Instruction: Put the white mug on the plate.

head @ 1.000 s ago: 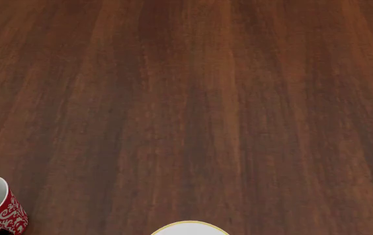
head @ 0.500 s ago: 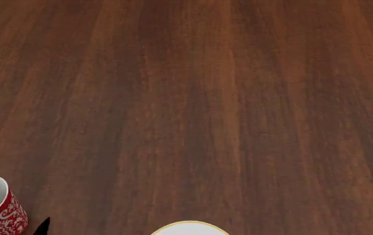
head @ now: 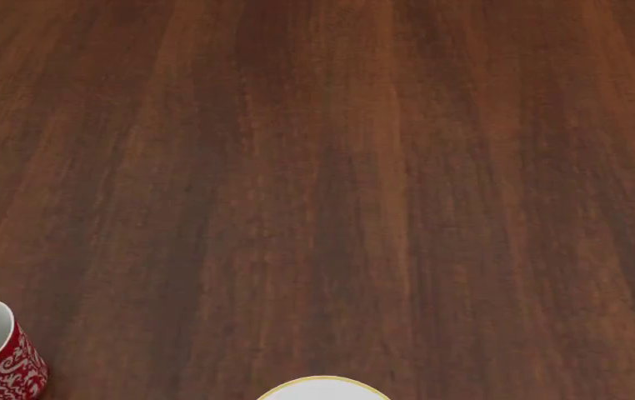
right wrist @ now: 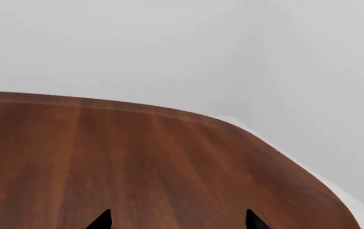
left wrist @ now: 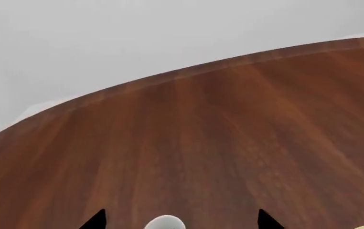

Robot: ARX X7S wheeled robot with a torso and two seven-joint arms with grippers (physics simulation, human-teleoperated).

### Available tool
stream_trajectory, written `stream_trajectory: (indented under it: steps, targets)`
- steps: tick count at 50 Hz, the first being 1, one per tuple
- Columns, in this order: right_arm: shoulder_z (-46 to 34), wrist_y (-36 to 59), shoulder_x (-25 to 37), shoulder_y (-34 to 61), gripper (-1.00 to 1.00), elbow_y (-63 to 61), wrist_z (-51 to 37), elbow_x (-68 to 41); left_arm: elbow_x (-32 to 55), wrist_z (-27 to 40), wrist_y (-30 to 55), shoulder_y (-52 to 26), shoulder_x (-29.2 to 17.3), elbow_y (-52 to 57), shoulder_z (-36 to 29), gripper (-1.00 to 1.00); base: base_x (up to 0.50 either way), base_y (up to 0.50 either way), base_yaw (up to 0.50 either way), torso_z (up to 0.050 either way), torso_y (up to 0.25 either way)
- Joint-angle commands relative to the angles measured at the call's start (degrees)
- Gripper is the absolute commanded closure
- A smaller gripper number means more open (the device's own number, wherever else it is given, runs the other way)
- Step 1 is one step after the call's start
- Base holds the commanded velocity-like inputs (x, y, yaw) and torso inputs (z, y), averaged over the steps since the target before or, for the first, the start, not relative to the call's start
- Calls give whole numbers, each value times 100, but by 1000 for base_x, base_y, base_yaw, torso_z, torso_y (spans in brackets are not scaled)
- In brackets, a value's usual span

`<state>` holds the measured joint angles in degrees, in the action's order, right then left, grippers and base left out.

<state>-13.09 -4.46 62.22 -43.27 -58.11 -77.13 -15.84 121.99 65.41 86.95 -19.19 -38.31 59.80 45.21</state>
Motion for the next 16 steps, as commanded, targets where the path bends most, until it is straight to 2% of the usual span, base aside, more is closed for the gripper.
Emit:
stream_trajectory:
  steps: [1,8,16]
  targets:
    - [-998,-445,824,-171,-100,-67,-1285,644,1127,176,304,558,-89,20,1942,-100,0,0,0,0,0]
    - [-1156,-273,628,-171,-100,-132,-1286,910,1455,-172,304,1098,-149,20,3166,-100,0,0,0,0,0]
    - [-1254,-135,459,-172,-100,-181,-1286,1095,1674,-639,304,1525,-142,20,4130,-100,0,0,0,0,0]
